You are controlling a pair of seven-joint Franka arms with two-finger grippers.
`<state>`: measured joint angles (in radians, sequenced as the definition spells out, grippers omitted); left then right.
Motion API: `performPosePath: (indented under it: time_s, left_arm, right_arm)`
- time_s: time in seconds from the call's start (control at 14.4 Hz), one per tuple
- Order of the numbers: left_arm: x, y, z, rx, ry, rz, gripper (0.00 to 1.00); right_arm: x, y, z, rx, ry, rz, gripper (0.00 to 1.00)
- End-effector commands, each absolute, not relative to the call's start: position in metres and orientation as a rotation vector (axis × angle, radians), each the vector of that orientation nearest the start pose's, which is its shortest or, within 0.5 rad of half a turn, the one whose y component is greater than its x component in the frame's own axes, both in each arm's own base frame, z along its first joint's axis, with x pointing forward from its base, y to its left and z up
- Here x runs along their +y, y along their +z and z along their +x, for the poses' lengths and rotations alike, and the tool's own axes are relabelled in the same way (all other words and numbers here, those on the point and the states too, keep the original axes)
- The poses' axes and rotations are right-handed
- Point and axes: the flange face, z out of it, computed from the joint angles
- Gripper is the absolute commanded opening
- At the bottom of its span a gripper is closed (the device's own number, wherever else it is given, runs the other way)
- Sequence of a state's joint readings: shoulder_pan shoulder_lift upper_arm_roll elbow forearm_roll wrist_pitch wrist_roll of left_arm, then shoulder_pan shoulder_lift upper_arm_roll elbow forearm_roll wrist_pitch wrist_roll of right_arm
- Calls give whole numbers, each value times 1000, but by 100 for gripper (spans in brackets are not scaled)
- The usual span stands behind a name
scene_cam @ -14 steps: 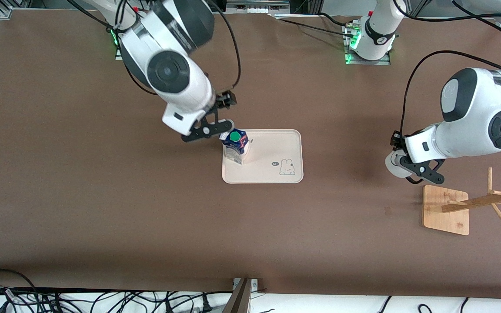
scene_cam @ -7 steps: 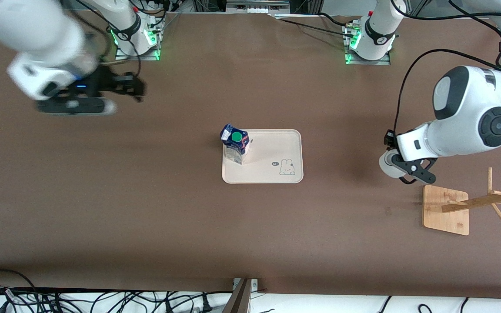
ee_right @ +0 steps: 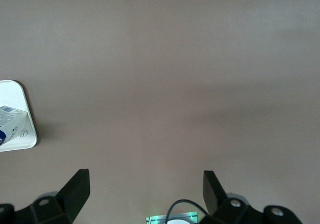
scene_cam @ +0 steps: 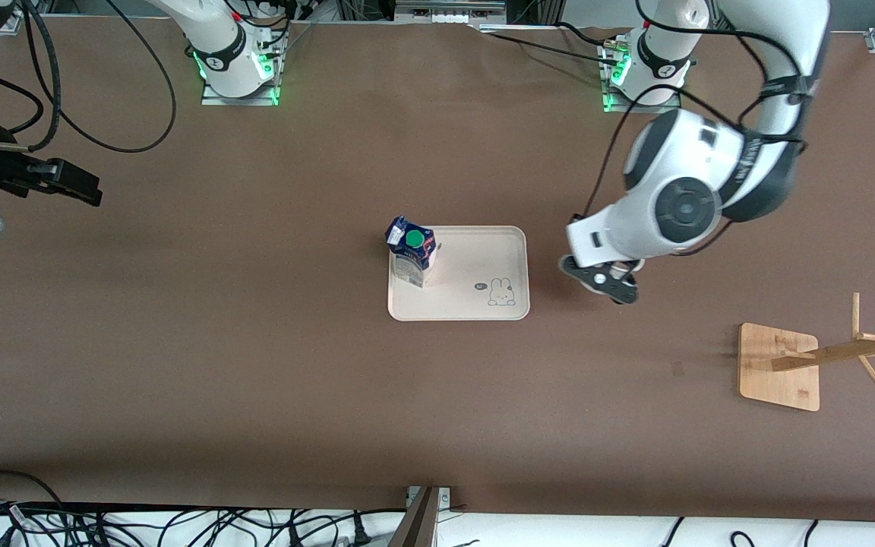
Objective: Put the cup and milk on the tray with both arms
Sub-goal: 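Carry the white mug onto the tray beside the carton with the left gripper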
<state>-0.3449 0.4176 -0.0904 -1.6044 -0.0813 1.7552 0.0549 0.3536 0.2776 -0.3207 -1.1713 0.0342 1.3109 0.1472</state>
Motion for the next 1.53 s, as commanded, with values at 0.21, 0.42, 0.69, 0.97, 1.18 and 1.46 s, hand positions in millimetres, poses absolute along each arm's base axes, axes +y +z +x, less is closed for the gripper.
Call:
performPosePath:
  time_s: [0.21,0.42,0.69,0.97,1.18,1.46]
  left_arm:
    - [-369,298,558,792,501,-3040,0]
    - [-389,271,547,838,521,-3010,0]
    - [-410,253,547,874,523,-2989,0]
    - [-412,243,554,872,517,-2986,0]
    - [-414,242,553,874,523,-2978,0]
    - [-418,242,554,884,508,-2966,0]
  right_arm:
    - [-24,614,604,305,245,-3108,100]
    - [-45,609,602,338,251,-3130,100]
    - [-37,616,597,297,121,-3130,100]
    - [-36,617,593,208,-75,-3152,100]
    - [-20,618,593,135,-90,-3216,100]
    - [-21,614,595,69,-92,-3221,100]
